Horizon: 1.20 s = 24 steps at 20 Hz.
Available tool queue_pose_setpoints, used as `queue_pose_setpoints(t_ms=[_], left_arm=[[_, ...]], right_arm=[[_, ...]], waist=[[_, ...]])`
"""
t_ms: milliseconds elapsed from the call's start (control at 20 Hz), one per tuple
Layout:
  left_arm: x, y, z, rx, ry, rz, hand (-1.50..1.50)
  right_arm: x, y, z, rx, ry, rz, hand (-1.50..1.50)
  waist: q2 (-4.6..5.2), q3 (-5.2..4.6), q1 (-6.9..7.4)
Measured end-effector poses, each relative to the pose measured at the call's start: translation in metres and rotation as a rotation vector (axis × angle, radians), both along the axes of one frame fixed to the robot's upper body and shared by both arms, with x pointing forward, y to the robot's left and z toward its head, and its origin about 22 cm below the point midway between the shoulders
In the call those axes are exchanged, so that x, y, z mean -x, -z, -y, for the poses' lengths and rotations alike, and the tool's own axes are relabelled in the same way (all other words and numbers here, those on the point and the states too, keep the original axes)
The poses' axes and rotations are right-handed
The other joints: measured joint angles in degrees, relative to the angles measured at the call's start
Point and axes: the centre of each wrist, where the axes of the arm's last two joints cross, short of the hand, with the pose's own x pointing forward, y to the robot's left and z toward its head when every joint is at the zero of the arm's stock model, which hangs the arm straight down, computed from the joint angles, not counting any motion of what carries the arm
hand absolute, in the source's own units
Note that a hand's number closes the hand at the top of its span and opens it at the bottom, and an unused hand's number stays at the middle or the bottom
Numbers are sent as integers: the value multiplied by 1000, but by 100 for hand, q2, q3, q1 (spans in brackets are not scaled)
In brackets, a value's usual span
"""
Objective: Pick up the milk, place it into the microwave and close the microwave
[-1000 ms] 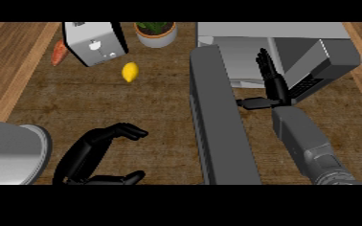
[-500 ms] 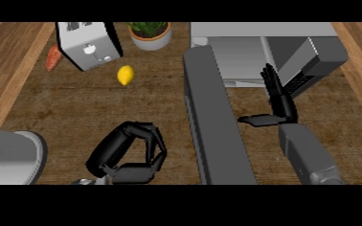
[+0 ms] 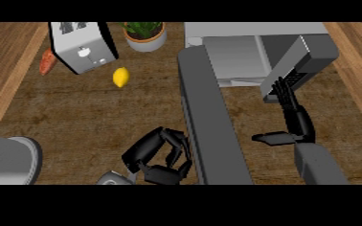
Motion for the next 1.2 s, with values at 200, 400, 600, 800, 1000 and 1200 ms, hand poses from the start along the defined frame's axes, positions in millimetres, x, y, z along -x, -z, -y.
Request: queue_pose_setpoints(t_ms=[200, 400, 600, 800, 1000, 1200], left_arm=[[2, 13, 24, 5, 59, -33, 150], [8, 24, 49, -32, 107, -18, 150], [17, 29, 76, -54, 96, 3, 150], [17, 28, 91, -53, 32, 13, 150], [15, 26, 100, -32, -46, 20, 150], [12, 21, 106, 9, -113, 30, 150]], right_arm=[[20, -9, 17, -15, 6, 23, -150], [36, -29, 35, -20, 9, 51, -150], [46, -49, 42, -42, -3, 66, -150], [52, -71, 57, -74, -46, 78, -150], [49, -90, 62, -93, -95, 102, -150], [43, -109, 64, -97, -163, 117, -150]], waist=[[6, -1, -36], [11, -3, -87], [28, -4, -125], [55, -7, -217], [93, -9, -338], [129, -15, -481]])
